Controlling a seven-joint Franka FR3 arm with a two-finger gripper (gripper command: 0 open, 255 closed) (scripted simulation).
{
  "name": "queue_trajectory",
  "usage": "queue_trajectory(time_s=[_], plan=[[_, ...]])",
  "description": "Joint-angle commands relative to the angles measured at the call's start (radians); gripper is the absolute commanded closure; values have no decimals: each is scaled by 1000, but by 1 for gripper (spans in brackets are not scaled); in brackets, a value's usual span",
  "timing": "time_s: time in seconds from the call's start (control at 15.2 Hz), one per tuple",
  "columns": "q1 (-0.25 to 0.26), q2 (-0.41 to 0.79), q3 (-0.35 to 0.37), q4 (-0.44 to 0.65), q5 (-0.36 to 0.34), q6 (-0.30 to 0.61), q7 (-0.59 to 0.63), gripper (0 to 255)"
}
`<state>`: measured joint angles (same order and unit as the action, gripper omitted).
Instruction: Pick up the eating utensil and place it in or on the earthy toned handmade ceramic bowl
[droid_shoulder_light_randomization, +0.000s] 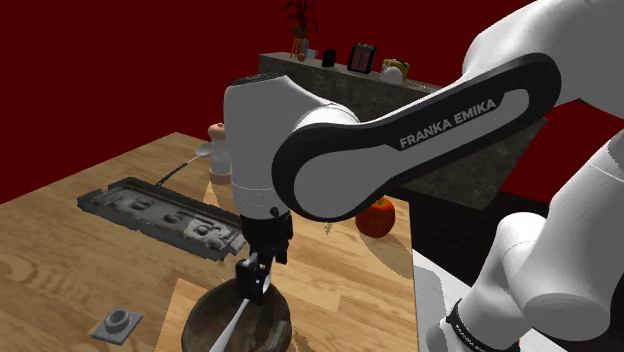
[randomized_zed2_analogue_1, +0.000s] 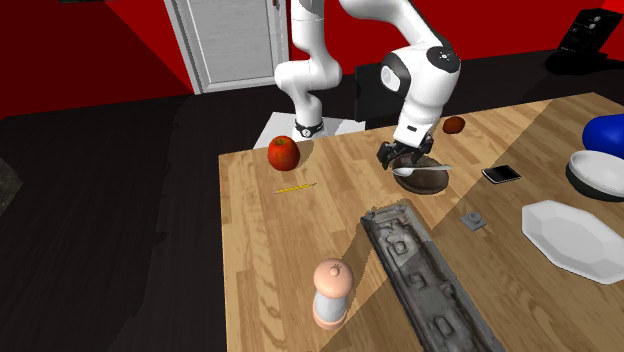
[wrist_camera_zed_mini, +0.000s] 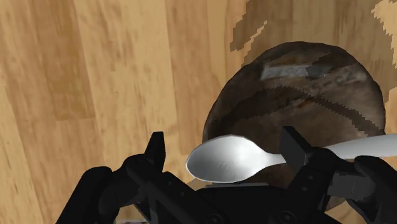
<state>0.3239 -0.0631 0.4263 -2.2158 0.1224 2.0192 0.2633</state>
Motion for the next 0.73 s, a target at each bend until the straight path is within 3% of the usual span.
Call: queue_trajectory(time_s=[0.0, 0.13, 0.66], plan=[[-3, -15, -4, 37, 2, -51, -3, 0], [-6, -27, -9, 85, 3, -112, -5, 0], [-6, -27, -9, 85, 3, -112, -5, 0]])
